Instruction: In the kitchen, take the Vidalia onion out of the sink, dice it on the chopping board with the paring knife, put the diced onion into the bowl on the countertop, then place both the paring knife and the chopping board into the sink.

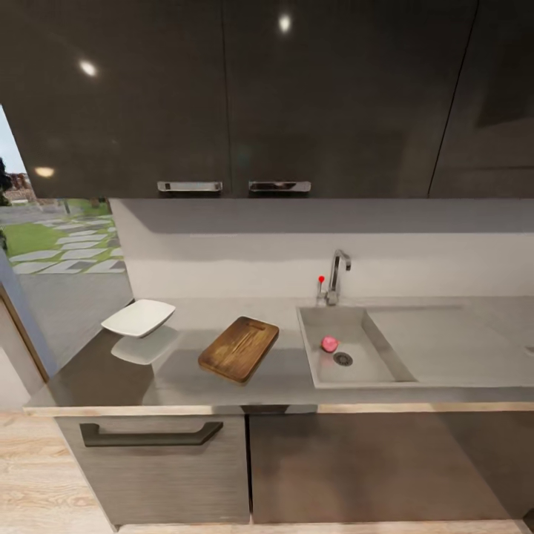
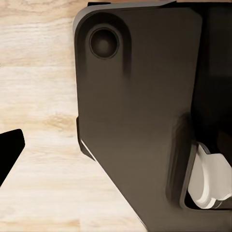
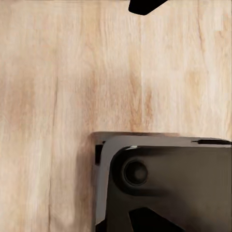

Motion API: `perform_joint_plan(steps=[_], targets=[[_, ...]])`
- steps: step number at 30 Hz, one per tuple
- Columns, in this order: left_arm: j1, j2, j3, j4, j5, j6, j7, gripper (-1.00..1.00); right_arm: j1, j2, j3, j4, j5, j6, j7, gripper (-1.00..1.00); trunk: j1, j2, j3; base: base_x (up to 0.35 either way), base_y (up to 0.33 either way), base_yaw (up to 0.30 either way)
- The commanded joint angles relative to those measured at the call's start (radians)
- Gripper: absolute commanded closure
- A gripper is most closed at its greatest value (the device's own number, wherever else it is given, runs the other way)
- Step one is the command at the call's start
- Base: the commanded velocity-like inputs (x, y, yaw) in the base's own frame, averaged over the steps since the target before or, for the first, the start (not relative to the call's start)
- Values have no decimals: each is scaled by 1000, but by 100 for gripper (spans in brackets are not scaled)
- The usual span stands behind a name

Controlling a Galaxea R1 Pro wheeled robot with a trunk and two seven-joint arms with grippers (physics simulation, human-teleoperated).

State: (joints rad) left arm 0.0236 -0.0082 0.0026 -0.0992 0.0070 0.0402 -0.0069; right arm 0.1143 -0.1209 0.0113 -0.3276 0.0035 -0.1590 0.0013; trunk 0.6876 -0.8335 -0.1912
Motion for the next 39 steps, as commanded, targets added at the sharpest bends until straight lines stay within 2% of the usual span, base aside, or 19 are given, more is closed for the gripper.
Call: perform_joint_plan(steps=[1, 5, 7, 9, 11, 15, 17, 18, 21, 23, 24, 26, 27, 28, 29, 31, 32, 35, 39], targets=[[1, 0, 0, -4, 1, 4, -1, -100, 1, 0, 2, -34, 1, -1, 0, -100, -4, 6, 2, 0, 0, 0], [1, 0, 0, -4, 1, 4, 0, -100, 1, 0, 7, -226, 2, -1, 0, -100, -19, 34, 15, 0, 0, 0], [1, -1, 0, -4, 1, 4, 0, -100, 1, 0, 9, -382, 2, 0, 2, -100, -27, 48, 21, 0, 0, 0], [1, -1, 0, -4, 1, 4, 0, -100, 1, 0, 13, -474, 3, 1, 3, -100, -34, 62, 27, 0, 0, 0], [1, -2, 0, -4, 1, 4, -1, -100, -1, 0, 18, -642, 2, 5, 3, -100, -42, 76, 34, 0, 0, 0], [1, -2, 0, -4, 1, 4, 0, -100, -2, 0, 20, -816, 1, 16, 1, -100, -57, 104, 46, 0, 0, 0], [1, -3, 0, -4, 1, 4, 0, -100, -3, 2, 20, -909, 1, 37, 1, -100, -65, 118, 52, 0, 0, 0], [1, -3, 0, -4, 1, 4, 0, -100, -6, 3, 21, -1009, 1, 76, 2, -100, -69, 125, 56, 0, 0, 0], [1, -5, 0, -4, 1, 4, 0, -100, -23, 4, 22, -1069, 1, 103, 1, -100, -80, 146, 65, 0, 0, 0], [1, -7, 0, -4, 1, 4, 0, -100, -67, 4, 22, -1095, 1, 115, 1, -100, -88, 160, 71, 0, 0, 0], [1, -8, 0, -4, 0, 4, 0, -100, -150, 4, 22, -1108, -1, 130, 1, -100, -92, 167, 74, 0, 0, 0], [1, -9, 0, -4, 0, 4, 0, -100, -178, 4, 22, -1110, -1, 140, 1, -100, -100, 181, 81, 0, 0, 0], [1, -9, 0, -4, 0, 4, -1, -100, -212, 4, 22, -1111, -3, 153, 2, -100, -103, 188, 84, 0, 0, 0], [1, -11, -1, -4, 0, 4, -1, -100, -286, 4, 21, -1112, -5, 198, 3, -100, -107, 195, 87, 0, 0, 0], [1, -11, -1, -4, -1, 4, -1, -100, -321, 4, 21, -1112, -6, 230, 3, -100, -111, 202, 90, 0, 0, 0], [1, -11, -1, -4, -1, 4, -1, -100, -355, 4, 21, -1112, -7, 265, 4, -100, -119, 216, 96, 0, 0, 0], [1, -12, -1, -4, -1, 4, -1, -100, -423, 5, 21, -1113, -11, 331, 4, -100, -123, 223, 99, 0, 0, 0], [1, -13, -1, -4, -1, 4, -1, -100, -499, 6, 21, -1112, -14, 392, 3, -100, -134, 244, 109, 0, 0, 0], [1, -16, -1, -4, -1, 4, -1, -100, -549, 6, 21, -1106, -20, 430, 0, -100, -149, 272, 121, 0, 0, 0]])
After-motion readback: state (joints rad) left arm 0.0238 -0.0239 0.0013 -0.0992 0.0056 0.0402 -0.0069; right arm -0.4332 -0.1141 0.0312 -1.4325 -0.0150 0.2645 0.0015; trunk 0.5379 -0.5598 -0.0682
